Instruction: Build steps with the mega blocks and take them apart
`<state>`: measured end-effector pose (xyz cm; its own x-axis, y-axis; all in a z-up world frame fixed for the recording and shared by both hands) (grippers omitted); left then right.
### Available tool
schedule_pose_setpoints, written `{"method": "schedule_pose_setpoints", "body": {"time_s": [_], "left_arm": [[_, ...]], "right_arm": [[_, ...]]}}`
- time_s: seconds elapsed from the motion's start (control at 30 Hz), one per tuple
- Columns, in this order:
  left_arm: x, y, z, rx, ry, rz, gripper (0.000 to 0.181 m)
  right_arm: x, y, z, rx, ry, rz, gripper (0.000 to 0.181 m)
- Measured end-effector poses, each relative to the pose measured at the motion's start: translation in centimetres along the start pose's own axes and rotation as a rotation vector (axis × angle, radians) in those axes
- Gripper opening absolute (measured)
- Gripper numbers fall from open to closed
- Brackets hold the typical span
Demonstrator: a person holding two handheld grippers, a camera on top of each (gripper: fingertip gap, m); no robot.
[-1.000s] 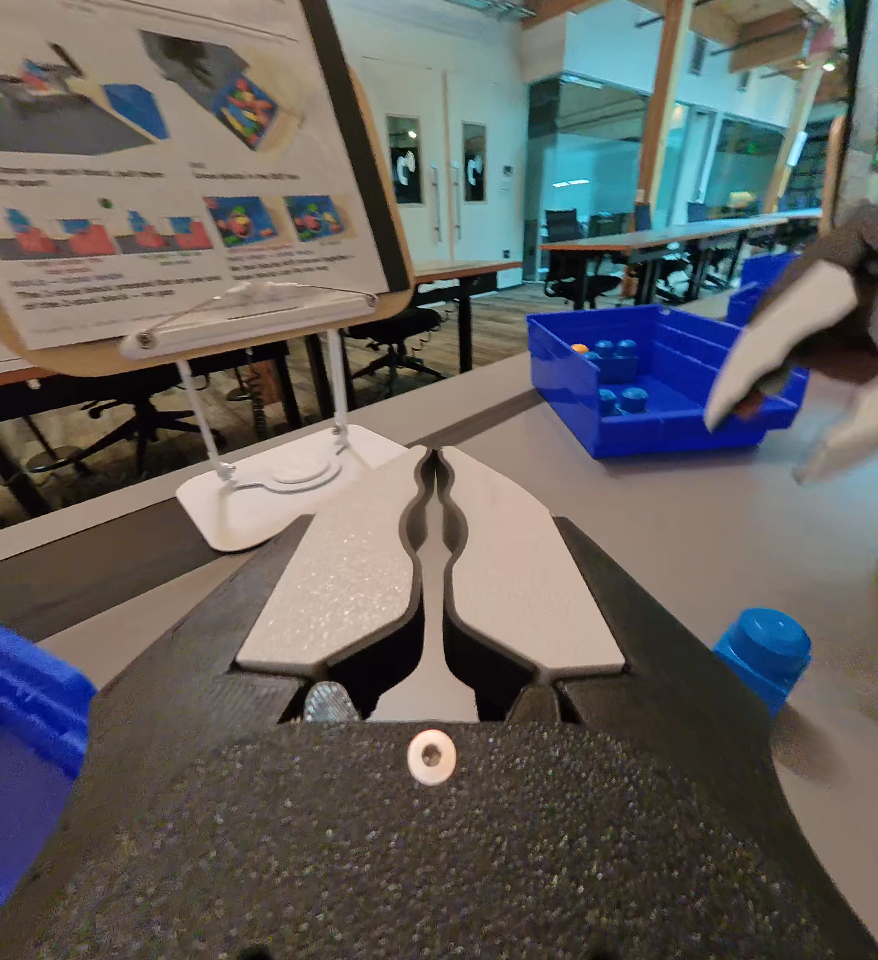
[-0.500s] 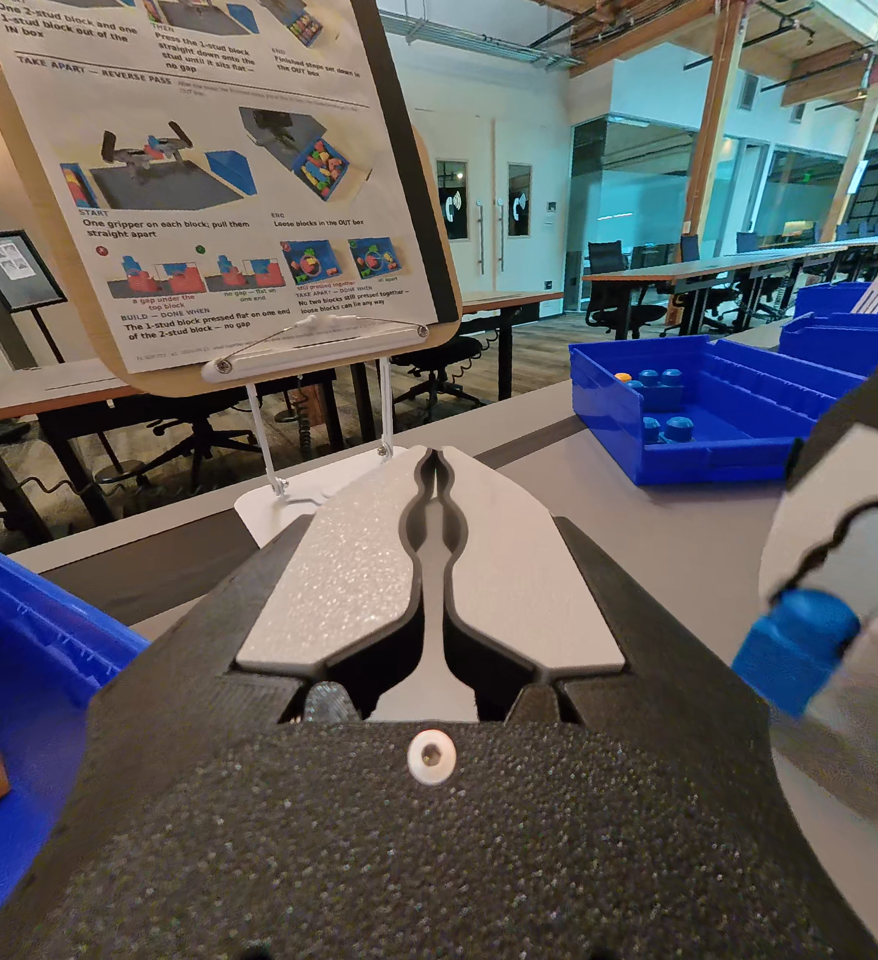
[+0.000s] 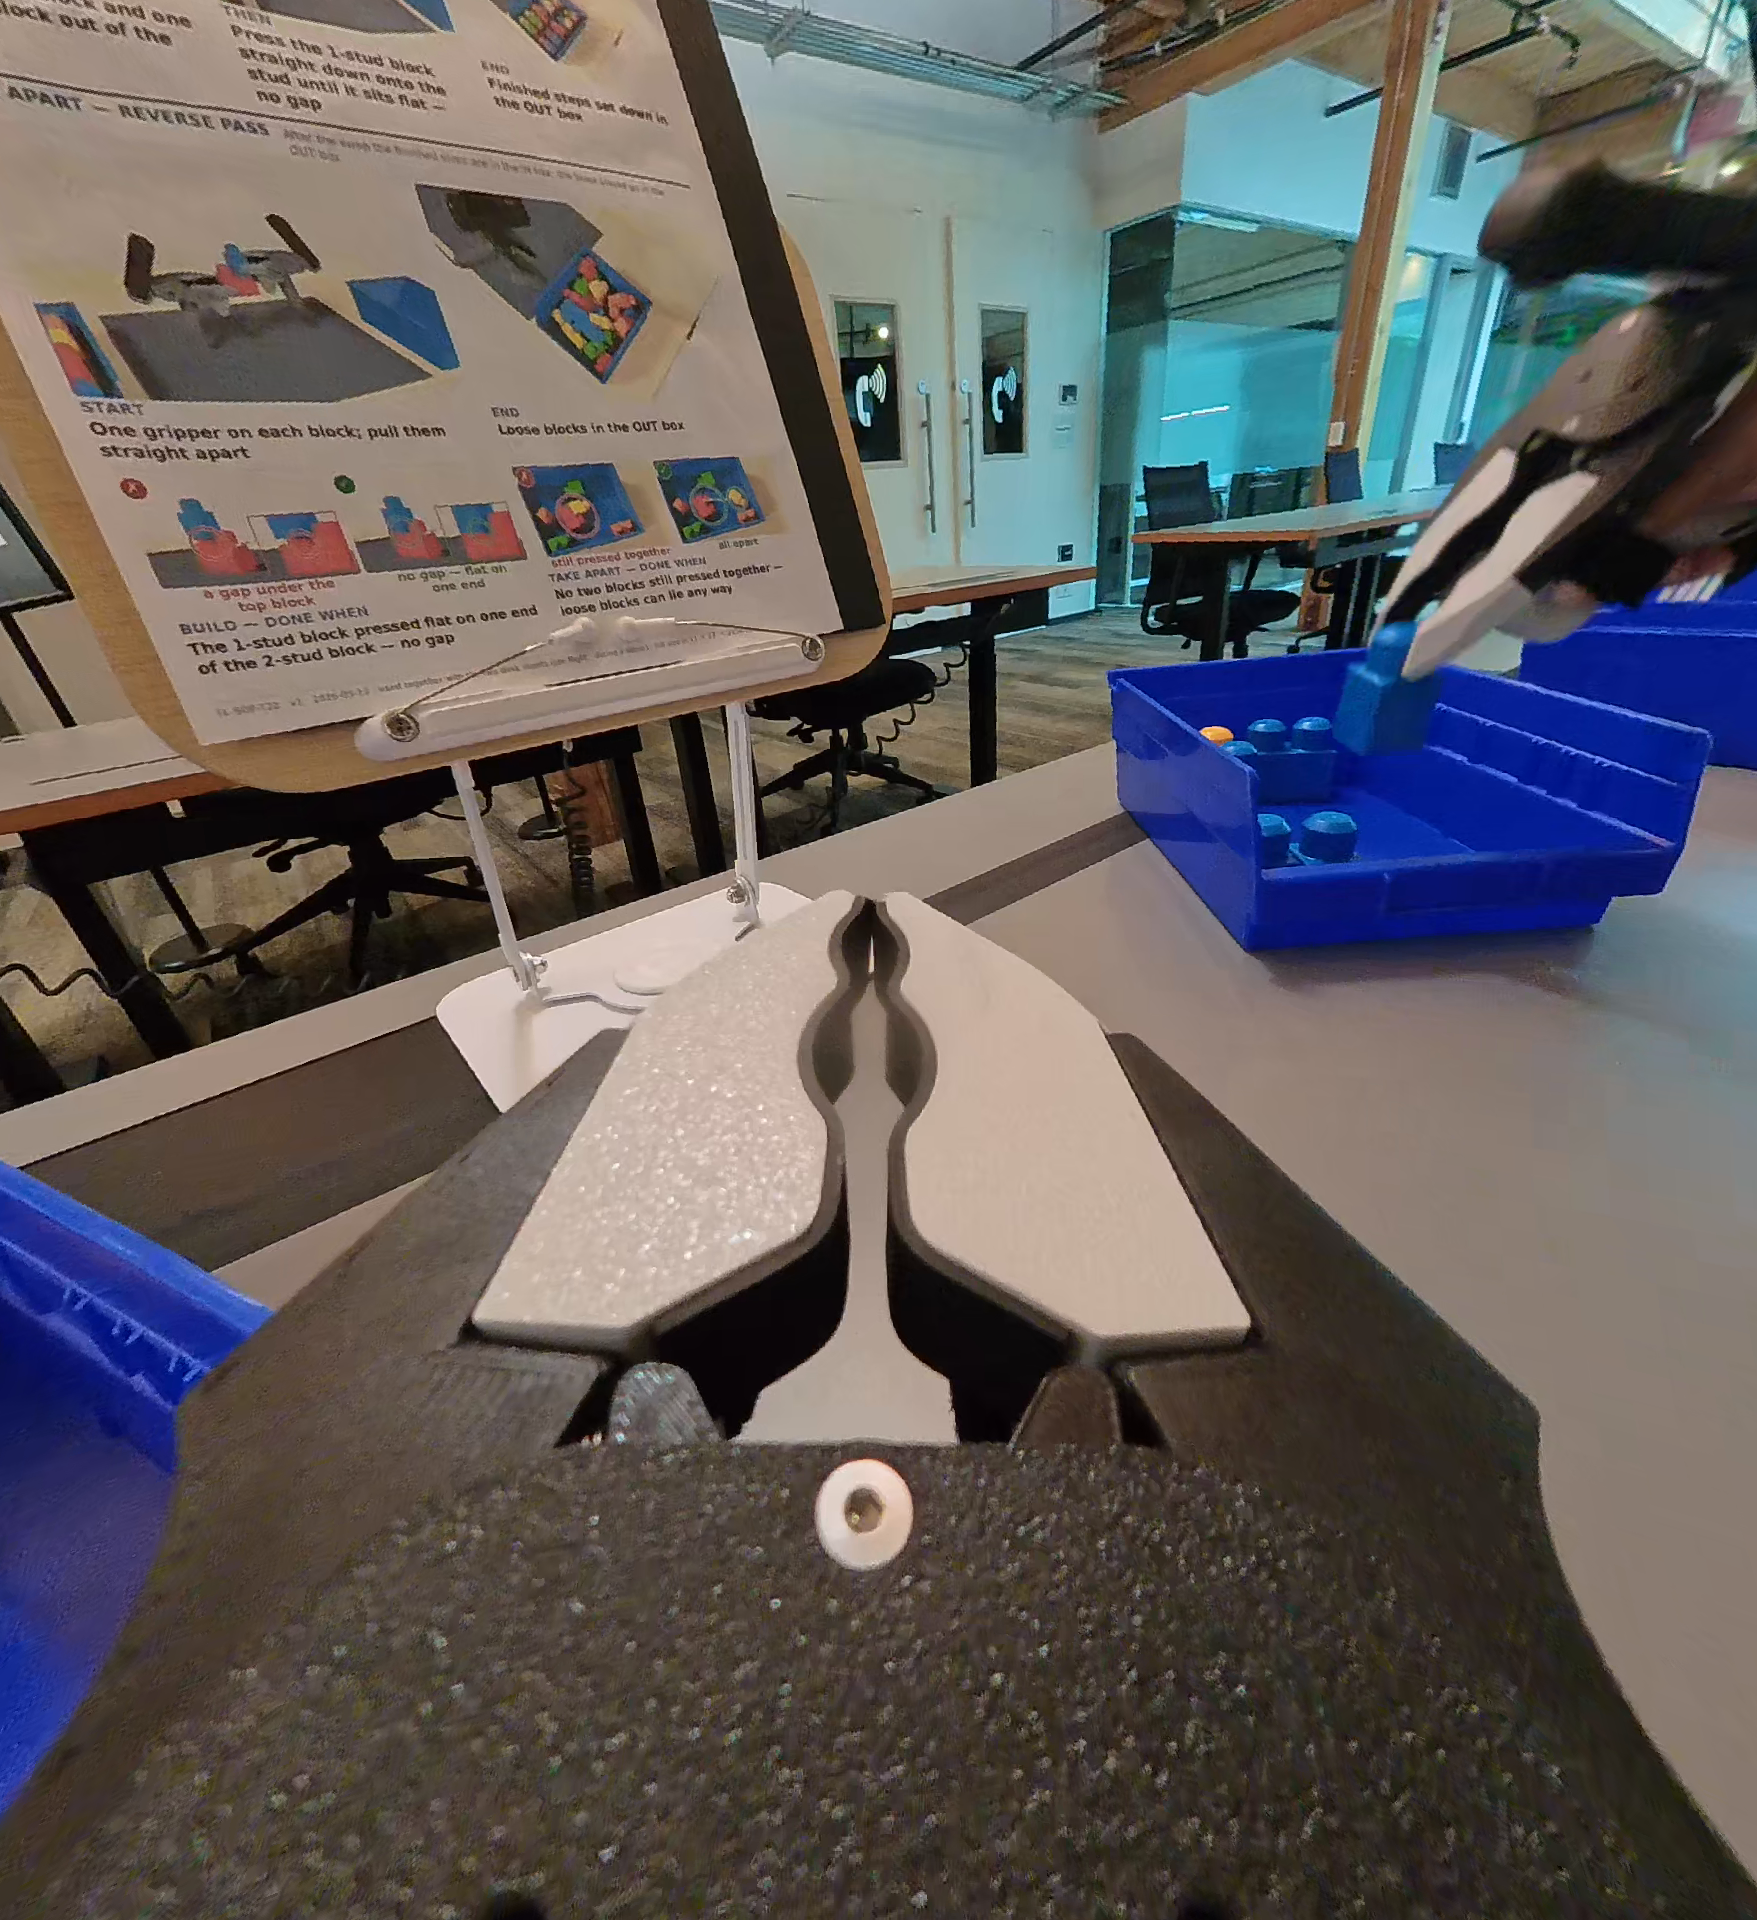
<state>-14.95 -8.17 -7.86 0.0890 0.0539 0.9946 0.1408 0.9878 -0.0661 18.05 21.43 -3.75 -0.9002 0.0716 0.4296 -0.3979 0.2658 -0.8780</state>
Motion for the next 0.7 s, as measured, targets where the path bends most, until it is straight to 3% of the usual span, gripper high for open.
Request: {"method": "schedule_pose_setpoints", "body": {"time_s": [0.03, 0.17, 0.33, 0.7], "left_arm": [[0.0, 0.0, 0.0, -0.002, 0.0, 0.001, 0.0], [-0.3, 0.2, -0.1, -0.011, 0.002, 0.009, 0.0], [-0.6, 0.5, -0.3, -0.025, 0.008, 0.022, 0.0], [-0.5, 0.5, -0.5, -0.038, 0.019, 0.023, 0.0]], "right_arm": [[-1.1, 0.9, -0.4, 0.015, 0.015, 0.022, 0.028], [-3.7, 4.0, 0.2, 0.086, 0.033, 0.045, 0.029], [-4.8, 6.6, 1.2, 0.085, 0.02, 0.117, 0.029], [-5.1, 8.0, 1.3, 0.093, 0.009, 0.199, 0.029]]}}
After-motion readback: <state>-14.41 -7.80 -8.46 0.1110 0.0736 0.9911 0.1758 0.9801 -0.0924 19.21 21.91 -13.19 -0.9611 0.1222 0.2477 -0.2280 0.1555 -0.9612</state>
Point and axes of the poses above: each gripper's, where its closed fingertips meet, y out along the fingers, x out of its top, z = x × y across the jaws, the point moved 7 cm from there along -y, back along the fingers, and after that the axes turned 8 degrees about z, right-handed, at the moved point
